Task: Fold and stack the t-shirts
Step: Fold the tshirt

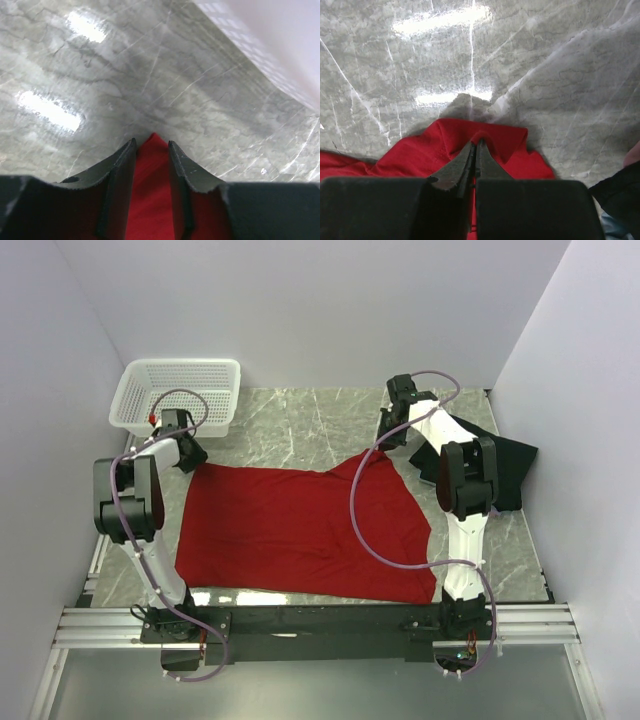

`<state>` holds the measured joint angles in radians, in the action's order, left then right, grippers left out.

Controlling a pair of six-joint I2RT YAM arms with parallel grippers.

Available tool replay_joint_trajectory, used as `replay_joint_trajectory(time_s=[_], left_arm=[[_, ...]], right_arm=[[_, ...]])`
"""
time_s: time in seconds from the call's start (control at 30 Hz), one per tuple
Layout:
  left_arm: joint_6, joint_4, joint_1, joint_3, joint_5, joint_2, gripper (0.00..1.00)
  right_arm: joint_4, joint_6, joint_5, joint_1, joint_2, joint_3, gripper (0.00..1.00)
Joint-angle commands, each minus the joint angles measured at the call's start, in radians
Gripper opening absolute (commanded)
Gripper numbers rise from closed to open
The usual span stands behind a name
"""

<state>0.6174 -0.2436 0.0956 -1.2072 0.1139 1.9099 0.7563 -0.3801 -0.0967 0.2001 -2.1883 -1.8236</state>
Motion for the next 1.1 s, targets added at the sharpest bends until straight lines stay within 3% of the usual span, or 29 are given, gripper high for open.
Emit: replay_joint_trajectory(time_s=[0.0, 0.37, 0.67, 0.73, 1.07], left_arm=[[0.007, 0.004, -0.011, -0.031, 0.01, 0.031, 0.38], [-0.007, -0.022, -0.011, -0.077, 0.026, 0.075, 0.26], [-0.021, -0.029, -0.013, -0.094, -0.01, 0.11, 0.11], [-0.025, -0.017, -0.013, -0.074, -0.023, 0.1, 0.01], [-0.048, -0.005, -0.013, -0.002, -0.045, -0.002, 0.0]], right_arm=[[0.005, 0.012, -0.009, -0.005, 0.064, 0.015, 0.0], [0.006, 0.007, -0.02, -0.005, 0.076, 0.032, 0.0], [0.025, -0.013, -0.038, -0.007, 0.079, 0.012, 0.0], [0.026, -0.016, -0.041, -0.005, 0.079, 0.01, 0.0], [0.028, -0.04, -0.054, -0.005, 0.084, 0.006, 0.0]])
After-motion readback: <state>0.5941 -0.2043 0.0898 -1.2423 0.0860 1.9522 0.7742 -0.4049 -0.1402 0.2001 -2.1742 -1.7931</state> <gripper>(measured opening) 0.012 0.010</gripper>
